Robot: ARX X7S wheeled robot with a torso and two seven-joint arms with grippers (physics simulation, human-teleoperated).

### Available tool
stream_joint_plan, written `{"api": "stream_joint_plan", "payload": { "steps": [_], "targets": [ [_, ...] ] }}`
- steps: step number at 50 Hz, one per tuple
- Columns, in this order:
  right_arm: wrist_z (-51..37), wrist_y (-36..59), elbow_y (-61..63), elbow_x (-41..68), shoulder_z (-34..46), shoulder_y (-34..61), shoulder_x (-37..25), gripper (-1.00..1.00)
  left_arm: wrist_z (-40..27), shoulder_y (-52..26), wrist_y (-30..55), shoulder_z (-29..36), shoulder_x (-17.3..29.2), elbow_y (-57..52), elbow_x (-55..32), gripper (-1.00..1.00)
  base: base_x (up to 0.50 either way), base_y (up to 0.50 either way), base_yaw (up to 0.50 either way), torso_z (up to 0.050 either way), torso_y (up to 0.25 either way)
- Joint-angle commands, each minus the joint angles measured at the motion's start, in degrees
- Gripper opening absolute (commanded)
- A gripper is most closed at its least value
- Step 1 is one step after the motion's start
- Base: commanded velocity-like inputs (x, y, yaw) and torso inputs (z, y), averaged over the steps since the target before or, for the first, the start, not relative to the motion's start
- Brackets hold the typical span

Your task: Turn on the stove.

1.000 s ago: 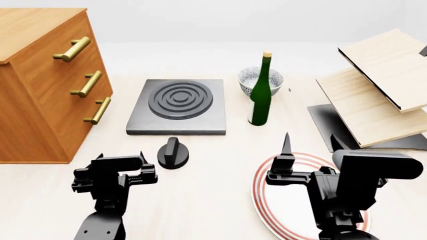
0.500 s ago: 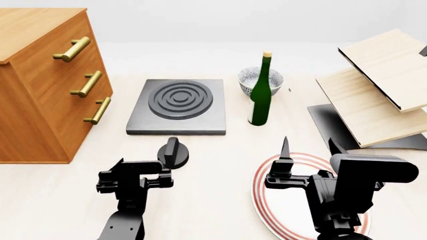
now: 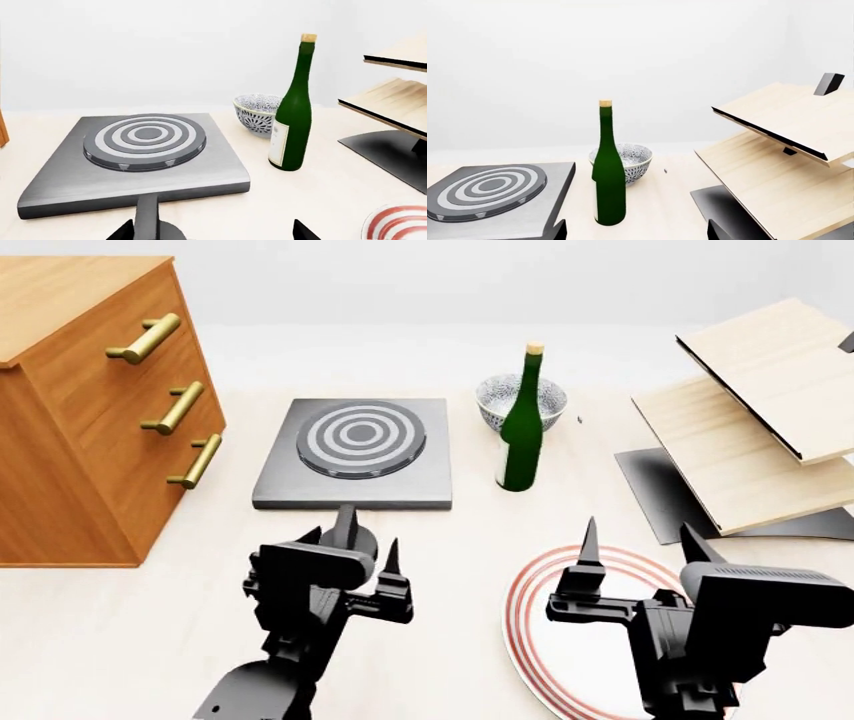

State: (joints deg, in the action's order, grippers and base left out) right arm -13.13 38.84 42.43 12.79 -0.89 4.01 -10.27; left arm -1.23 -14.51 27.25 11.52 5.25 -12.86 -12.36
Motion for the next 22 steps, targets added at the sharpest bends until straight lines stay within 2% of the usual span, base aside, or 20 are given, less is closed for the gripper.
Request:
{"api": "stream_joint_plan", "payload": {
  "steps": [1,9,22],
  "targets": [
    [-0.5,-0.7,0.0,0.0,0.3,-0.4,-0.4,1.00,-1.6,4.6,17.5,-5.3,3.0,-27.3,-7.9,1.00,0.00,0.00,0.00,0.000,0.000],
    [-0.9,-0.9,0.1,0.1,0.7,-0.3,-0.6,1.00,-3.5,4.6,25.5,-10.2,4.0,-37.7,-13.6,1.00,0.00,0.00,0.00,0.000,0.000],
    [-1.4,-0.6,-0.1,0.4,1.2,-0.1,-1.1,1.00,-7.2,4.8,25.9,-11.7,3.6,-36.0,-12.5,1.00,0.00,0.00,0.00,0.000,0.000]
  ]
}}
